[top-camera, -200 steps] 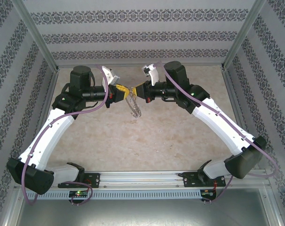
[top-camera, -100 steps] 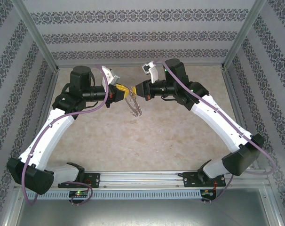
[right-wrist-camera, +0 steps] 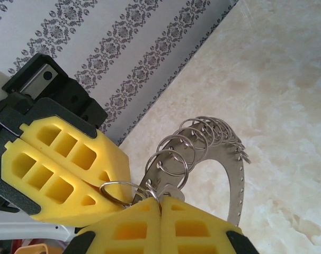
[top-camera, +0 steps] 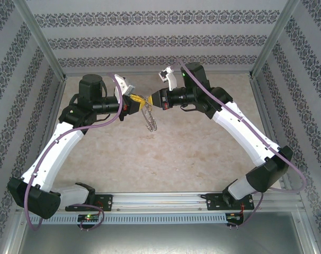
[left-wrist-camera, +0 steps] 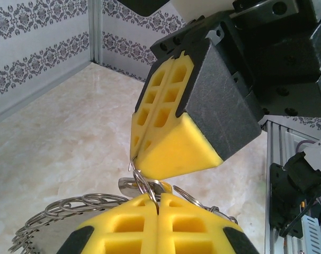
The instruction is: Put the keys on the keyring
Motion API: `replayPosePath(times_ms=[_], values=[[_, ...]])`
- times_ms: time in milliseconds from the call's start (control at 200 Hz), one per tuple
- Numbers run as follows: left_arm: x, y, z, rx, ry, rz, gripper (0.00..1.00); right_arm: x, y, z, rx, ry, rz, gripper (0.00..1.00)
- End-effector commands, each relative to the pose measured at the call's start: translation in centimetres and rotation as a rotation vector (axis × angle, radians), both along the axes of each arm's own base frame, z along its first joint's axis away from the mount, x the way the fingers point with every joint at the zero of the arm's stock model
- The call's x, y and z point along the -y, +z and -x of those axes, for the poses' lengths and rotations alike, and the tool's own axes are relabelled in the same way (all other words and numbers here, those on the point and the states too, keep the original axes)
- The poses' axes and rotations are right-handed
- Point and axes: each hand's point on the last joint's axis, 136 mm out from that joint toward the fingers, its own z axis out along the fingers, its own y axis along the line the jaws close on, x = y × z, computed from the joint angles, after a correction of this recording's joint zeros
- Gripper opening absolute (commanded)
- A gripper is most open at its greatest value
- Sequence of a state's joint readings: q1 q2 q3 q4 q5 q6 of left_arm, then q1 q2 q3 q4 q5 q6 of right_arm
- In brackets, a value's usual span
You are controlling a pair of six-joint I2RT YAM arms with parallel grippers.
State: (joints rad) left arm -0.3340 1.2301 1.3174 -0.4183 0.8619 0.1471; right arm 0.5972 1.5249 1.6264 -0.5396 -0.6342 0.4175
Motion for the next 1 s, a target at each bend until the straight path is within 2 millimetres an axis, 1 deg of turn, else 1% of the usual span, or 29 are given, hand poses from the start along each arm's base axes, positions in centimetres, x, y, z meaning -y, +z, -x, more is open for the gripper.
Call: replayPosePath(times_ms=[0,230,380,624,814,999], values=[[0.5,3.1,2.4,0.122,-0.094,0.049,0.0,1.1,-1.5,-1.8,-0.039,-0.079,0.047,0.0],[0.6,3.1,2.2,0.127,-0.094,0.049,0.0,1.3,-1.5,-1.8,-0.054,-0.086,0.046,0.0],[0.7,3.2,2.0,0.13,-0.096,0.051,0.0,1.5,-2.4,-2.0,-0.1,-0.094,0.087,0.0],[0.7,3.2,2.0,0.136,-0.096,0.051,0.0,1.7,-2.9,-2.5,-0.137,-0.121,0.107,0.0],[0.7,3.0,2.0,0.135,-0.096,0.045,0.0,1.9,-2.7,-2.7,-0.157,-0.138,0.1,0.0],[0.6,3.0,2.1,0.14,-0.094,0.04,0.0,1.9,-3.2,-2.8,-0.229,-0.156,0.118,0.0]])
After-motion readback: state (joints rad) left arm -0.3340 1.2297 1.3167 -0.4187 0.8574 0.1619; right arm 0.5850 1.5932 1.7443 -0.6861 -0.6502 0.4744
